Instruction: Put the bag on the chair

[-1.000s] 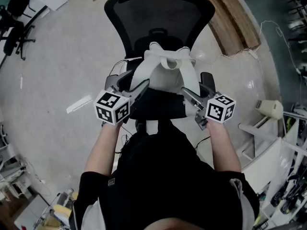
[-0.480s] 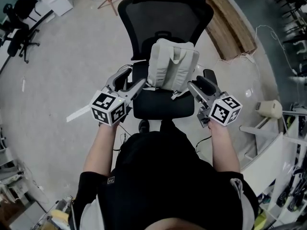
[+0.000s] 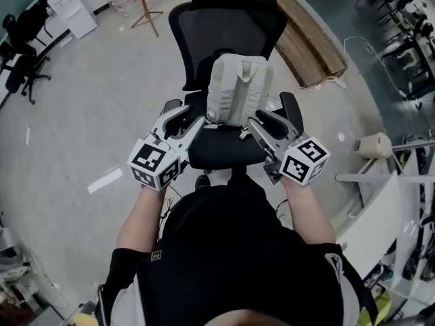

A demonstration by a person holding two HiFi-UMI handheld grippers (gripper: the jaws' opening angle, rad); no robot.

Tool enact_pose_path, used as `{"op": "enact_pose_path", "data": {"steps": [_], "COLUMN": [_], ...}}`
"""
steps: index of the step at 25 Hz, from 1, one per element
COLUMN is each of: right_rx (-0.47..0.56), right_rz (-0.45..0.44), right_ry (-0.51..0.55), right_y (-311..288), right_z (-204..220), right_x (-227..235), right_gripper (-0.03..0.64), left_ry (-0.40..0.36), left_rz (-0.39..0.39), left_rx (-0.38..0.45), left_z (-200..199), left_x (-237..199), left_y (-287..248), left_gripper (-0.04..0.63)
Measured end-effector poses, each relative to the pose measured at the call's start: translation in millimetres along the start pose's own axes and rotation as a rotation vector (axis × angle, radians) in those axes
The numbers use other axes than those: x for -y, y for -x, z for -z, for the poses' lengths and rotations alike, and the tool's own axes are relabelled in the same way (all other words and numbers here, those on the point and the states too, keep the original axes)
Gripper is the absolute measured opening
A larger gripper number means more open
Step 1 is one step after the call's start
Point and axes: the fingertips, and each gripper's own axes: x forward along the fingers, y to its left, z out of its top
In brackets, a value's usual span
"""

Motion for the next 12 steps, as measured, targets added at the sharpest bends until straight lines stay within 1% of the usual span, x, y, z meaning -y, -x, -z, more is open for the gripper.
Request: {"op": "enact_pose_path", "data": {"steps": [2,4,6,9,12], "right_rx": [0.003,0.005,0.014,0.029,0.047], "right_rz": [-0.010,-0.016,-0.022,-0.045,-0.087], "right_ry": [0.016,0.026,0.035,0.071,0.088], "right_y": [6.2,16.2,27.4,48.2,70.9], "right_z": [2.3,3.6,1.9,0.1,2.0], "right_x": [-11.4,-18.2,-21.1,-18.0,-14.6], "right_gripper": [0.133,0.119,0.107,0.089,0.081], "left_ry": [0.001,0.002,-0.011,-0.041,-0.039], "left_rz": [0.009,0.010,0.002,-0.031,-0.064], "left_rx": [0.012,0.027,0.034,0.026,0.024], "left_z": [-1.7,-4.9,-9.1,-13.6,-16.8], "left_x": [5.4,14.2,25.0,45.4,65.5], "left_y": [2.7,6.6,9.7,6.0,0.2], "left_gripper": [0.130,0.097,0.072,0.060,0.055]}}
